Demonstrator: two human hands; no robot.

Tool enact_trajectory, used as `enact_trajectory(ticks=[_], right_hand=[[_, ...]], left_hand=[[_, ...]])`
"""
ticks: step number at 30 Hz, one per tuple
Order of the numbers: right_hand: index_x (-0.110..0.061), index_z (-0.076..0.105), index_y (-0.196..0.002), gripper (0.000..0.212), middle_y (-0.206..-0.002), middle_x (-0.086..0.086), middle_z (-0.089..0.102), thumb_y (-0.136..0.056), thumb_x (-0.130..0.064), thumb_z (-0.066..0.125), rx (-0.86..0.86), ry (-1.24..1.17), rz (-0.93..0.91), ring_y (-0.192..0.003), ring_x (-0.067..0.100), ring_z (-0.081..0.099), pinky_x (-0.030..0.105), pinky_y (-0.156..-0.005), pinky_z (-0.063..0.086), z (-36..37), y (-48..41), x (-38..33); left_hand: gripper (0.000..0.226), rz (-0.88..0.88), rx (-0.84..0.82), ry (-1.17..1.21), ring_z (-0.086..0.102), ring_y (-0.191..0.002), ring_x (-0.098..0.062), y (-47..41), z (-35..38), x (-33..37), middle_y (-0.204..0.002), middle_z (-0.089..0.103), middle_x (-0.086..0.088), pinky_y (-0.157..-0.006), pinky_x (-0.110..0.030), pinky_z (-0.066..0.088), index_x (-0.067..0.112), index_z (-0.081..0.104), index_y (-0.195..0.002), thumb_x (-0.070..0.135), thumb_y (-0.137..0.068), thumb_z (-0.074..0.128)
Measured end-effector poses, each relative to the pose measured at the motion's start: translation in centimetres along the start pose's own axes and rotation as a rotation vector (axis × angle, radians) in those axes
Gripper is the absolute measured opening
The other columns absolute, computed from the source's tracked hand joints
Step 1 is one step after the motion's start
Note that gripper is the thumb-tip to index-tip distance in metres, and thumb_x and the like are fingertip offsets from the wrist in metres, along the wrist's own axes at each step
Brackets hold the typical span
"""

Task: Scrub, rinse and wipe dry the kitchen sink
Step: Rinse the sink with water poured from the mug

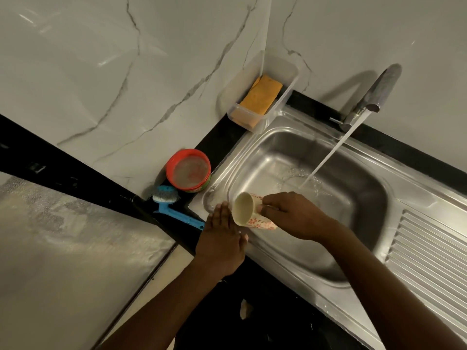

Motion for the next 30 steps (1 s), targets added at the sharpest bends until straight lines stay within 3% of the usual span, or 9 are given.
enact_trajectory(ticks=[4,8,11,17,20,22,24,27,30], right_hand=[[-0.043,0.063,-0.078,0.028,-0.082,-0.012,0.068,-0.104,-0.043,0.055,0.033,-0.049,0.067,-0.076,0.003,0.066,0.024,-0.067,0.046,-1.3,2.8,3.8],[-0.032,0.073,-0.096,0.031,-0.087,-0.011,0.071,-0.104,-0.050,0.050,0.061,0.092,0.116,-0.077,0.006,0.067,0.035,-0.073,0.054,-1.5,3.9,5.0],[-0.028,0.071,-0.100,0.044,-0.090,-0.006,0.071,-0.099,-0.059,0.040,0.125,0.200,0.067,-0.078,0.016,0.065,0.037,-0.073,0.053,-1.0,3.7,3.2],[-0.026,0.068,-0.099,0.035,-0.087,0.000,0.070,-0.103,-0.051,0.044,0.148,0.231,-0.026,-0.079,0.024,0.064,0.035,-0.070,0.048,0.5,3.2,0.0],[-0.027,0.068,-0.096,0.033,-0.085,-0.005,0.068,-0.103,-0.051,0.046,0.123,0.184,-0.017,-0.077,0.020,0.063,0.035,-0.070,0.049,0.6,4.6,1.3],[-0.032,0.064,-0.088,0.029,-0.078,-0.010,0.063,-0.103,-0.052,0.048,0.094,0.149,0.026,-0.074,0.016,0.060,0.034,-0.069,0.047,0.4,6.1,3.3],[-0.039,0.059,-0.079,0.028,-0.073,-0.014,0.060,-0.103,-0.051,0.051,0.071,0.106,0.083,-0.072,0.013,0.061,0.035,-0.069,0.050,-0.1,7.7,5.5],[-0.033,0.069,-0.087,0.028,-0.082,-0.011,0.071,-0.103,-0.049,0.053,0.046,0.090,0.166,-0.074,0.010,0.068,0.037,-0.072,0.056,-1.1,9.6,8.0],[-0.028,0.072,-0.097,0.034,-0.088,-0.009,0.073,-0.103,-0.052,0.049,0.083,0.179,0.204,-0.078,0.012,0.068,0.036,-0.073,0.056,-1.7,10.2,8.4]], left_hand=[[0.081,0.056,-0.083,0.009,-0.012,-0.161,-0.032,1.7,1.0,2.7,-0.172,-0.013,-0.020,-0.130,-0.045,-0.004,0.002,-0.007,-0.164,0.054,-0.108,0.020],[0.082,0.052,-0.069,0.080,-0.017,-0.160,-0.030,2.7,1.4,3.1,-0.173,-0.018,-0.017,-0.130,-0.042,-0.007,0.005,-0.011,-0.164,0.057,-0.107,0.017],[0.091,0.004,-0.035,0.092,-0.020,-0.160,-0.030,3.1,1.8,2.4,-0.172,-0.020,-0.017,-0.130,-0.042,-0.008,0.005,-0.014,-0.163,0.063,-0.095,0.002],[0.090,-0.050,0.036,0.066,-0.003,-0.162,-0.035,2.3,1.5,1.5,-0.174,0.001,-0.021,-0.130,-0.047,0.003,0.003,0.007,-0.165,0.059,-0.095,0.009],[0.093,-0.068,-0.005,0.040,-0.009,-0.161,-0.035,1.8,1.5,1.3,-0.174,-0.004,-0.021,-0.131,-0.047,0.000,0.004,0.003,-0.166,0.060,-0.092,-0.001],[0.093,-0.010,-0.022,0.005,-0.009,-0.161,-0.035,1.9,1.5,2.3,-0.174,-0.005,-0.021,-0.131,-0.047,-0.001,0.005,0.002,-0.166,0.061,-0.092,-0.003],[0.082,0.125,-0.042,-0.026,-0.008,-0.162,-0.033,2.3,1.8,4.3,-0.174,-0.004,-0.018,-0.131,-0.047,-0.002,0.007,0.002,-0.167,0.058,-0.103,0.008],[0.075,0.307,-0.070,-0.031,-0.012,-0.161,-0.025,3.2,2.6,6.7,-0.176,-0.003,-0.010,-0.131,-0.044,-0.006,0.012,0.002,-0.167,0.057,-0.108,0.011],[0.073,0.314,-0.049,-0.019,-0.014,-0.161,-0.022,3.4,2.6,6.3,-0.176,-0.003,-0.007,-0.131,-0.042,-0.007,0.015,0.003,-0.167,0.056,-0.108,0.010]])
Point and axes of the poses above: each hand's wrist, its own y-axis away from the middle knuckle, its own z-axis out of the palm, x = y × z, the point moved 9 cm from there along -y, towards the middle knuckle
